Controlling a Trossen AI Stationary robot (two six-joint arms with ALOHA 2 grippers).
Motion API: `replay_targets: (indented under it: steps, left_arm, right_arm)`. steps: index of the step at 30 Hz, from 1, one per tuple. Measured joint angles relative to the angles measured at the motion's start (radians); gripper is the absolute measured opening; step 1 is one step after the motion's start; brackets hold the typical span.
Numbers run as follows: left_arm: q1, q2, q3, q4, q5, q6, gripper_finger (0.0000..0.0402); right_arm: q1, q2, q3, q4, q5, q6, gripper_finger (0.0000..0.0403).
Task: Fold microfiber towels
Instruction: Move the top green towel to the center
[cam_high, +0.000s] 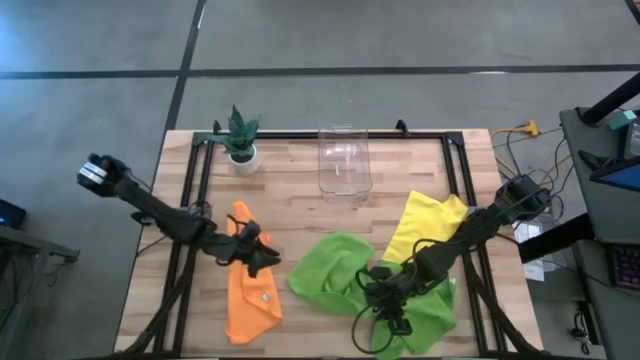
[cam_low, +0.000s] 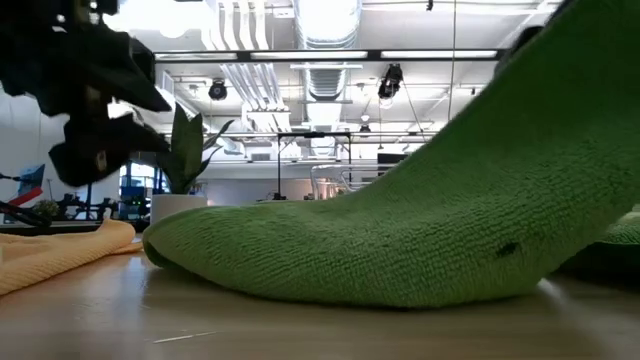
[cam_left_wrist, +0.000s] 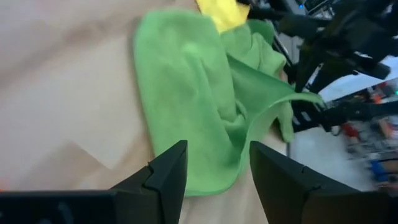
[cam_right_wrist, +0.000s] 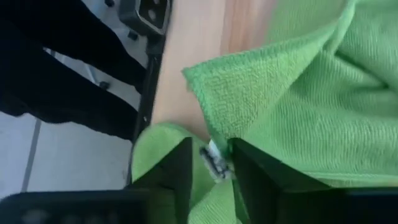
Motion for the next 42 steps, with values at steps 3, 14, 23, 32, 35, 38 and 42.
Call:
replay_targets:
  steps: [3,14,23,32,35,38,42]
  left_arm:
    - [0.043,0.12,0.008,0.17,0.115,-0.001,0.0158]
    - [0.147,0.481,0.249,0.233,0.341,0.185,0.0157]
    - [0.169,0.567,0.516,-0.27,0.328,0.479,0.0116]
    - [0.253,0.604,0.659,-0.556,0.244,0.781,0.0065]
    - [0.283,0.626,0.67,-0.557,0.283,0.805,0.0055]
    - [0.311,0.638,0.669,-0.582,0.288,0.841,0.005]
    - [0.356,0.644,0.669,-0.648,0.288,0.882,0.0049]
  right_arm:
    - [-0.001,-0.004,0.029,-0.004,0.008,0.0,0.0163]
    - [-0.01,-0.059,0.085,-0.1,0.198,0.004,0.0212]
    - [-0.026,-0.06,0.054,-0.167,0.284,0.159,0.02]
    - [-0.024,-0.06,0.032,-0.194,0.284,0.268,0.0189]
    - [-0.024,-0.06,0.031,-0.215,0.284,0.266,0.0189]
    - [-0.024,-0.06,0.031,-0.242,0.284,0.266,0.0189]
    - [-0.024,-0.06,0.031,-0.286,0.284,0.269,0.0189]
